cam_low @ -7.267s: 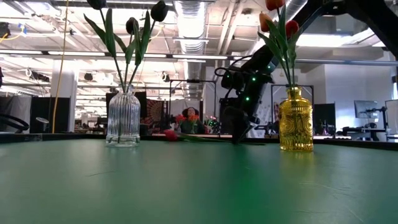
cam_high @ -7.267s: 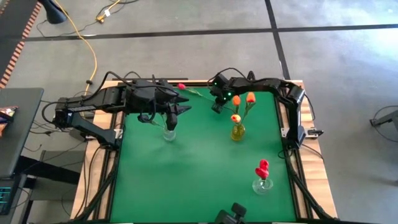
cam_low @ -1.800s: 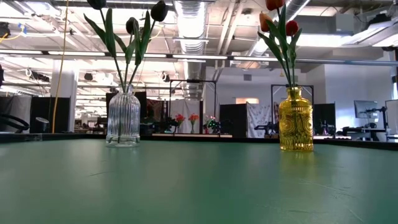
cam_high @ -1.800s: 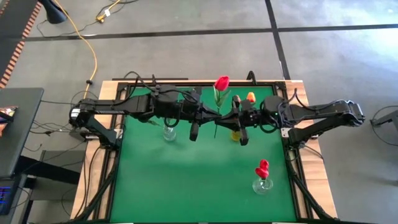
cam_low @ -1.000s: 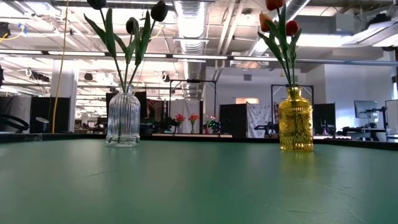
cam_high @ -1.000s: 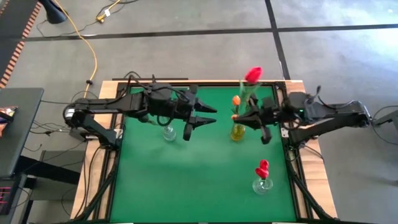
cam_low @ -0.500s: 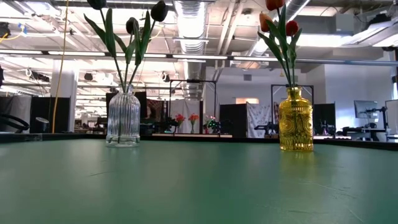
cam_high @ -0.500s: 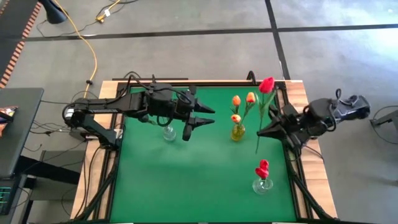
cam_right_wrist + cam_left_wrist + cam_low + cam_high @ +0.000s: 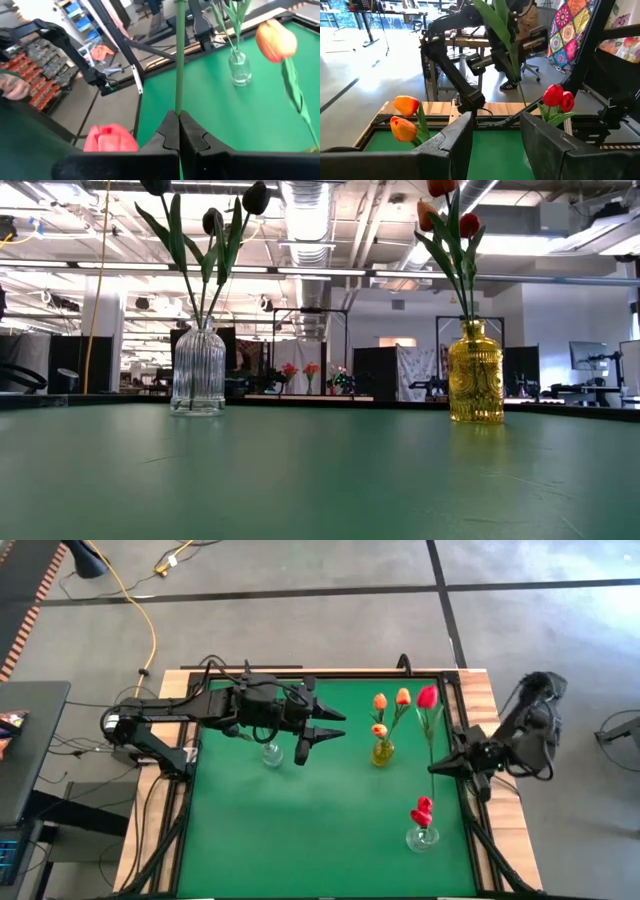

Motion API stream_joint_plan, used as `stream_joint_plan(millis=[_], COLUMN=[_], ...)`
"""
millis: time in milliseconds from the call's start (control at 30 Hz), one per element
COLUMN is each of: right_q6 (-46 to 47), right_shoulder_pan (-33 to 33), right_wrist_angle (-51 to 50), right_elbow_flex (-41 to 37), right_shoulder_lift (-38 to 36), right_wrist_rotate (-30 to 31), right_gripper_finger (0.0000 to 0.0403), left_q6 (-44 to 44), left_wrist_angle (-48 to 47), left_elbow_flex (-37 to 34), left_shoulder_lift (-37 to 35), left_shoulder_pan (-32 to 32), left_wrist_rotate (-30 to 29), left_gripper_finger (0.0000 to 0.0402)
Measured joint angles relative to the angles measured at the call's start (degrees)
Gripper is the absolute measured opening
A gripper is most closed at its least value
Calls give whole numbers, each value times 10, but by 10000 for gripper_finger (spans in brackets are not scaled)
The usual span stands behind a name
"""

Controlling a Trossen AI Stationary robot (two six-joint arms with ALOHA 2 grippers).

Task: Sort flowers into vase by color
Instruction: Put the red tulip into the bottom transparent vase

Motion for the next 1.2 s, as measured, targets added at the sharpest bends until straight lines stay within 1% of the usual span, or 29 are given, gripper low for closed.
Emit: stream_joint_plan(millis=[100, 167, 233, 300, 367, 467, 600, 800, 1067, 1200], right_q6=[57, 100, 159, 229, 283, 344, 415, 450, 488, 509], right_shoulder_pan=[73, 122, 166, 204, 235, 262, 272, 261, 255, 254], right_wrist_angle=[-24, -47, -74, -102, -121, -149, -182, -191, -207, -218], right_elbow_flex=[0, 0, 0, 0, 0, 0, 0, 0, 0, 0], right_shoulder_lift=[13, 27, 45, 67, 92, 128, 173, 231, 288, 312], right_wrist_rotate=[85, 156, 218, 264, 291, 307, 312, 314, 311, 289], right_gripper_finger=[16, 16, 16, 16, 16, 16, 16, 16, 16, 16], left_q6=[0, -1, -1, -1, 0, 6, 7, 7, -5, -15], left_wrist_angle=[-1, -2, -3, -3, -3, -3, -3, -4, -4, -5], left_elbow_flex=[0, 0, 0, 0, 0, 0, 0, 0, 0, 0], left_shoulder_lift=[0, 0, 0, 0, 0, 0, 0, 0, 0, 0], left_shoulder_pan=[0, 0, 0, 0, 0, 0, 2, 2, 2, 2], left_wrist_rotate=[0, -3, -10, -12, -13, -13, -13, -13, -4, 9], left_gripper_finger=[151, 151, 151, 151, 151, 151, 151, 151, 151, 151])
